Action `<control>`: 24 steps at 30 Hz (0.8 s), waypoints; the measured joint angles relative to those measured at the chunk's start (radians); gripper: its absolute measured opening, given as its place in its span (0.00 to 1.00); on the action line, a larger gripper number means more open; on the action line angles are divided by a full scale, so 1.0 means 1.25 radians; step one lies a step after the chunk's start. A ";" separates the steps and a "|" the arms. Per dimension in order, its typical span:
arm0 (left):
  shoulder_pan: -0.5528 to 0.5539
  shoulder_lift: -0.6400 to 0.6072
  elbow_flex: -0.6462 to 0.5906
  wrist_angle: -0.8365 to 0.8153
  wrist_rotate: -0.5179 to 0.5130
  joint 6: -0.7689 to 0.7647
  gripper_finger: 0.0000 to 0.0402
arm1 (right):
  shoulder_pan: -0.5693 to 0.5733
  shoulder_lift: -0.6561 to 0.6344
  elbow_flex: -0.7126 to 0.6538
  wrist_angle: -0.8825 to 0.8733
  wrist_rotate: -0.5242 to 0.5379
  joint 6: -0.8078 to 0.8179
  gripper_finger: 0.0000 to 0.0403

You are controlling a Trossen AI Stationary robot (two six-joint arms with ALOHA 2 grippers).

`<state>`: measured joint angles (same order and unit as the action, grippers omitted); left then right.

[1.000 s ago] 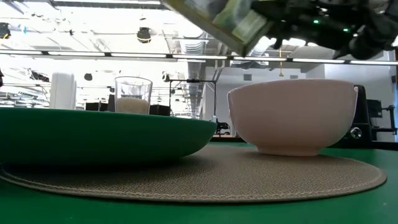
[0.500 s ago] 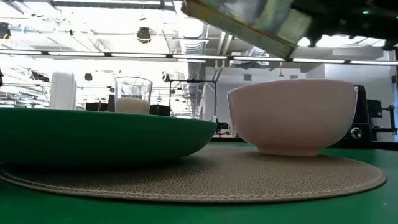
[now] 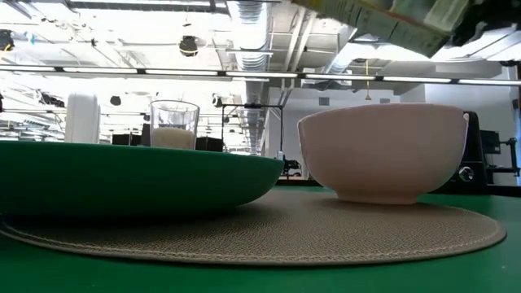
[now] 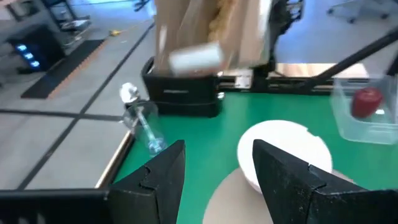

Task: Arrange a breakfast setting
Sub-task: Pour the cereal from the green cereal box into the white bowl

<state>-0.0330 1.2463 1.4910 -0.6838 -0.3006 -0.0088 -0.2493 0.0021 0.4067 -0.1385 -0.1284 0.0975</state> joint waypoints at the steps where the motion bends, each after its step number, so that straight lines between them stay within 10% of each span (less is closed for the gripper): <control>1: -0.004 0.001 -0.009 0.002 -0.008 -0.006 0.44 | 0.000 0.000 0.015 -0.017 -0.001 0.000 0.68; 24: -0.091 0.036 -0.217 0.352 -0.062 -0.110 0.44 | 0.000 0.001 0.398 -0.574 -0.082 0.033 0.68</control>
<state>-0.1473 1.2917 1.2194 -0.2432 -0.3784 -0.1459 -0.2493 0.0032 0.9045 -0.8561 -0.2314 0.1392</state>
